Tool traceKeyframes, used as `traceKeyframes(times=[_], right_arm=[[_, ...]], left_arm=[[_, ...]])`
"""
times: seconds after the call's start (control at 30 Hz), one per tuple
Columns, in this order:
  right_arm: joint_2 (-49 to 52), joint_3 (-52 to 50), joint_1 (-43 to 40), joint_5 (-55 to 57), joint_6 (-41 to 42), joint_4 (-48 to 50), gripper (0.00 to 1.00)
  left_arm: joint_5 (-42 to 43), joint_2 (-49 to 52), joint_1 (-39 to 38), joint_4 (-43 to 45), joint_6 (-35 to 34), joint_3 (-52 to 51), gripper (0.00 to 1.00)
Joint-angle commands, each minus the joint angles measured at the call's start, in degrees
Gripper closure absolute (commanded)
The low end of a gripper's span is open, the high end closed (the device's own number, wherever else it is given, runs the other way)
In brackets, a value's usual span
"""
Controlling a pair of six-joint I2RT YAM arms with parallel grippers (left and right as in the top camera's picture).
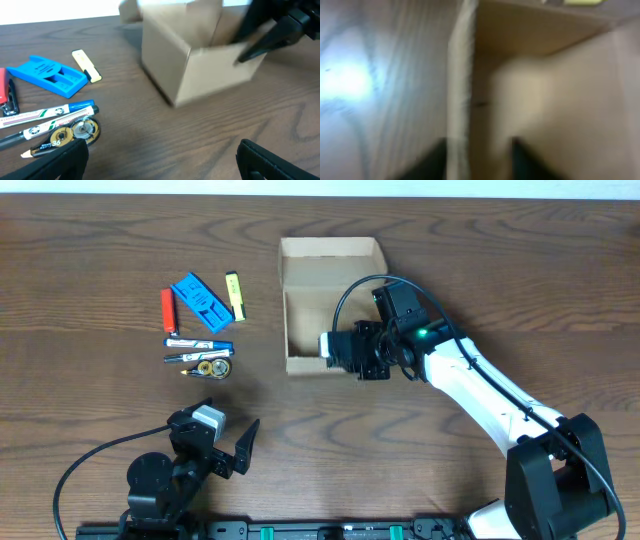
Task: Pack container
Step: 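Drag the gripped box with the right gripper toward the table center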
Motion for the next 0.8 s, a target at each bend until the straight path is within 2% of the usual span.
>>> traceKeyframes(times=[0.0,0.17,0.23,0.33,0.43,0.57,0.63,0.77], right_arm=[[0.3,1.0,0.6,-0.4,5.1,2.4,0.01],[-3.2,1.0,1.9,-0.9,11.8,6.4,0.01],[-6.8,1.1,2.6,-0.9,13.3,6.4,0.01],[-13.4,1.1,3.3,-0.9,19.9,6.2,0.01],[-20.3,1.1,3.3,0.5,30.0,4.7,0.01],[-26.9,1.1,2.3,7.9,47.3,2.3,0.01],[-28.5,1.1,1.5,12.9,55.1,0.0,0.01],[-27.7,0.7,0.1,22.5,65.5,-4.9,0.01]], left_arm=[[0.4,-0.4,0.4,-0.1,-0.9,-1.2,0.05],[0.4,-0.4,0.4,-0.1,-0.9,-1.2,0.05],[0.3,-0.4,0.4,-0.1,-0.9,-1.2,0.05],[0.4,-0.4,0.4,-0.1,-0.9,-1.2,0.05],[0.4,-0.4,0.4,-0.1,-0.9,-1.2,0.05],[0.4,-0.4,0.4,-0.1,-0.9,-1.2,0.05],[0.4,-0.4,0.4,-0.1,-0.9,-1.2,0.05],[0.4,-0.4,0.4,-0.1,-0.9,-1.2,0.05]])
